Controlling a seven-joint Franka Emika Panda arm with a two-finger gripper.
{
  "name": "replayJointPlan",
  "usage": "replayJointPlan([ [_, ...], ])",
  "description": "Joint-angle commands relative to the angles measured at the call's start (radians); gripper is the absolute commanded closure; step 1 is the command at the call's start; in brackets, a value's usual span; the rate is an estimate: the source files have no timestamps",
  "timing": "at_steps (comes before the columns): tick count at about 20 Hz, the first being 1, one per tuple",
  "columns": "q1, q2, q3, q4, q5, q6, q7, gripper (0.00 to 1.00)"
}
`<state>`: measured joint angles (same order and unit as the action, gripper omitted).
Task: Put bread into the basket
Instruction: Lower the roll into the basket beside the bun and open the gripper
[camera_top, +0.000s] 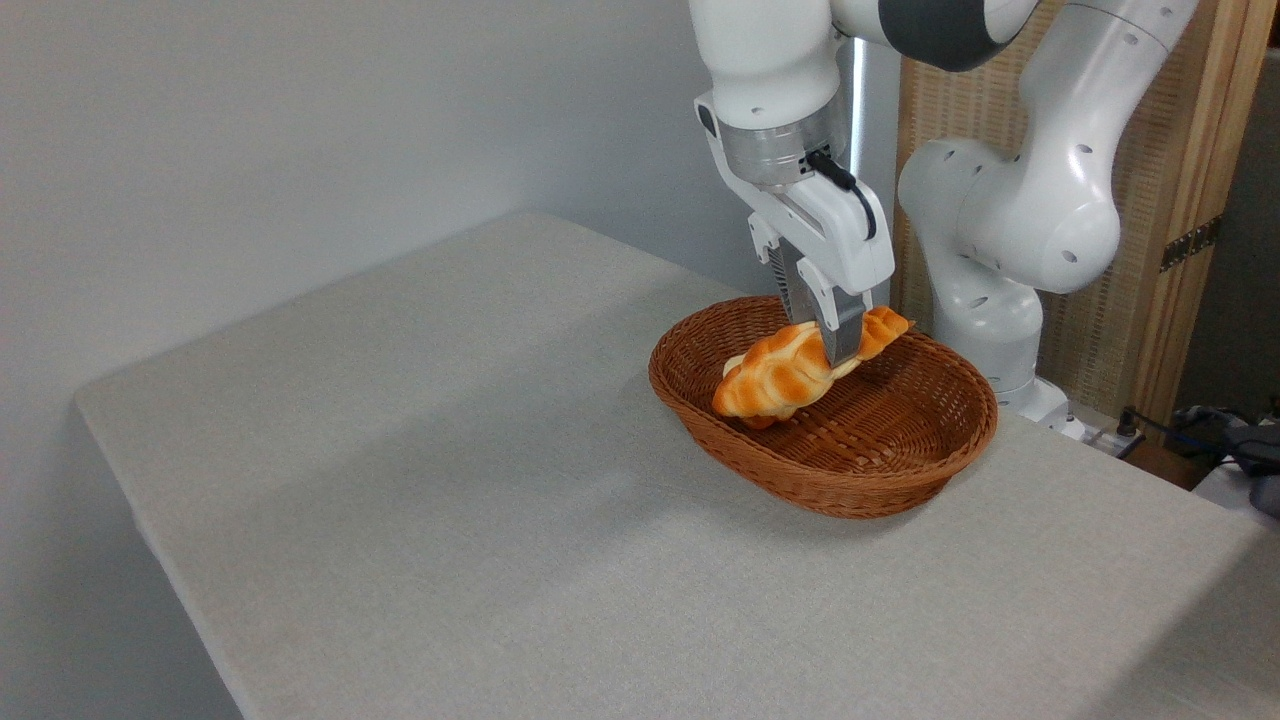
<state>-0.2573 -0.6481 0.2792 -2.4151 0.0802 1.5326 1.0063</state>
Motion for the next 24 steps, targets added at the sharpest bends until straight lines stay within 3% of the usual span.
replayJointPlan([
  [1,-0.013,-0.012,0.014,0.002,0.016,-0.022,0.018,0.0],
  [14,-0.013,-0.008,0.017,0.016,0.016,-0.009,0.017,0.0],
  [20,-0.013,0.021,0.024,0.143,-0.004,0.009,0.006,0.0],
  [24,-0.017,0.111,0.028,0.284,-0.082,0.056,-0.061,0.0],
])
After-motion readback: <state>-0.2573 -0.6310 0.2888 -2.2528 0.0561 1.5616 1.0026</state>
